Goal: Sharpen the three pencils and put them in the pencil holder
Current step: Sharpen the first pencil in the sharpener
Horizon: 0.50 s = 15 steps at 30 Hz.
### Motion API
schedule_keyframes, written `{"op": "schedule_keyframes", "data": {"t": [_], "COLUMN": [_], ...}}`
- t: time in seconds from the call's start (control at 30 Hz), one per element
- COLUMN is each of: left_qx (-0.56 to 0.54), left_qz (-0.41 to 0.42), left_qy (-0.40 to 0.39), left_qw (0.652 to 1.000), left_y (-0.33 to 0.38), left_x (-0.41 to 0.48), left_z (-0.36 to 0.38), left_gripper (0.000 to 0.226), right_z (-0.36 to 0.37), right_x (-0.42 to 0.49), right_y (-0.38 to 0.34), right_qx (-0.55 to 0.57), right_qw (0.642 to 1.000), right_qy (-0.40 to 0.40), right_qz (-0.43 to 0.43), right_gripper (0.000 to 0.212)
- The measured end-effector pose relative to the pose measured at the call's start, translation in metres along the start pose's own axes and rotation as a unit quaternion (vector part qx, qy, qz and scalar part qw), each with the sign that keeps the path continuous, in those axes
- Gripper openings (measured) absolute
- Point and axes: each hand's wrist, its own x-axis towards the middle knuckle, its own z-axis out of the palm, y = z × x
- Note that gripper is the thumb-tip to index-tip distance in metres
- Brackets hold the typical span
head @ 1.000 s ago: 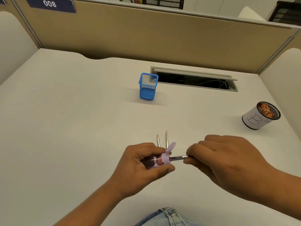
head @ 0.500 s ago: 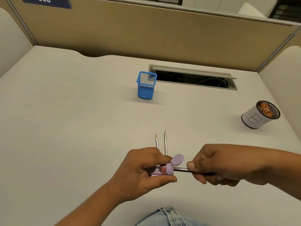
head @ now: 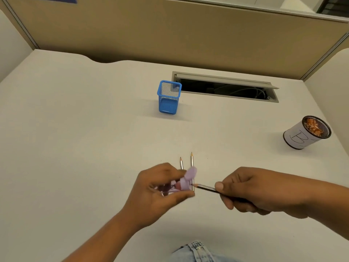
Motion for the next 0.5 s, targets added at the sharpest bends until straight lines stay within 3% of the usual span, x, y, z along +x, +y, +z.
{"op": "schedule_keyframes", "data": {"t": [0.1, 0.23, 0.5], "left_qx": [-0.056, -0.128, -0.192], "left_qz": [-0.069, -0.126, -0.187], "left_qy": [0.063, 0.092, 0.107], "left_qw": [0.994, 0.979, 0.958], "left_y": [-0.005, -0.011, -0.019], "left_x": [0.001, 0.0, 0.001], "left_z": [0.0, 0.008, 0.022], "left_gripper": [0.023, 0.023, 0.028], "right_z": [-0.001, -0.001, 0.001], "right_x": [0.01, 0.038, 0.126], "right_y": [0.008, 0.029, 0.078], "right_qx": [0.048, 0.116, 0.083], "right_qw": [0.993, 0.951, 0.885], "right_qy": [0.099, 0.273, 0.451], "right_qz": [-0.038, -0.09, -0.077], "right_gripper": [0.042, 0.035, 0.01]}}
